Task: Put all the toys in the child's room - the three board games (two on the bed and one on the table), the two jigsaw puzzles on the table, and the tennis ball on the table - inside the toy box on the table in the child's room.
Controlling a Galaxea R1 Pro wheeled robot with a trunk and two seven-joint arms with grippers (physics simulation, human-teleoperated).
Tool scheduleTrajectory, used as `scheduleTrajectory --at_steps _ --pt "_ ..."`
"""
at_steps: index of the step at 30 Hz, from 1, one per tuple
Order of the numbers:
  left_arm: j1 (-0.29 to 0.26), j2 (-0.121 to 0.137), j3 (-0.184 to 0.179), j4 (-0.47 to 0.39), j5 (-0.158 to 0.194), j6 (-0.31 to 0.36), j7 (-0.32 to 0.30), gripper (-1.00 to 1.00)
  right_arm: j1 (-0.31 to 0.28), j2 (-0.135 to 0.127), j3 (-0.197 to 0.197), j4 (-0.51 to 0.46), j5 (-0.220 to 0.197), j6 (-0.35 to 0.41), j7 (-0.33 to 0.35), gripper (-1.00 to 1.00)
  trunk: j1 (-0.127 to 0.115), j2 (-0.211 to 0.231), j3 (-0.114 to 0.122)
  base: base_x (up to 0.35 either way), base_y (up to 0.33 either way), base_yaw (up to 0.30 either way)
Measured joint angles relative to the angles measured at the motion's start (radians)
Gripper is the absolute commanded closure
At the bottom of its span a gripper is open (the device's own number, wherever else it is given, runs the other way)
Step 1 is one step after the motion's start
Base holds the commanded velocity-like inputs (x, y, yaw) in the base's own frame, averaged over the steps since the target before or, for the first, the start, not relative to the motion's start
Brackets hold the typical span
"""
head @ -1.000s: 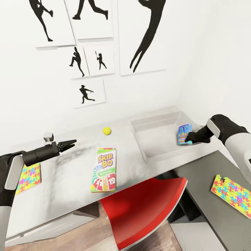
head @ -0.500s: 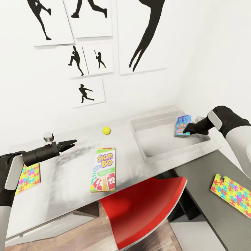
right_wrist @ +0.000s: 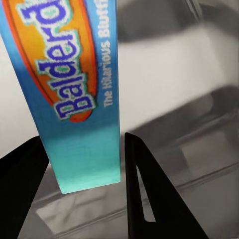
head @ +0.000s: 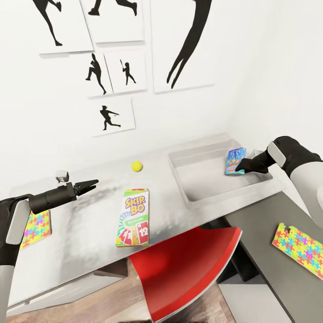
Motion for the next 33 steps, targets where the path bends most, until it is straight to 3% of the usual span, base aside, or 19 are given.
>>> scheduleTrajectory --at_steps 12,33 --pt "0.000 0.002 0.025 0.000 0.001 0.000 0.000 -1.00 0.001 0.000 -0.001 0.000 -0.001 0.000 0.000 1.00 0.000 0.000 -0.007 0.000 0.000 0.000" --pt "0.000 0.002 0.025 0.000 0.000 0.000 0.000 -1.00 0.000 -0.001 0.000 -0.001 0.000 0.000 0.000 1.00 0.000 0.000 -0.007 0.011 -0.016 0.000"
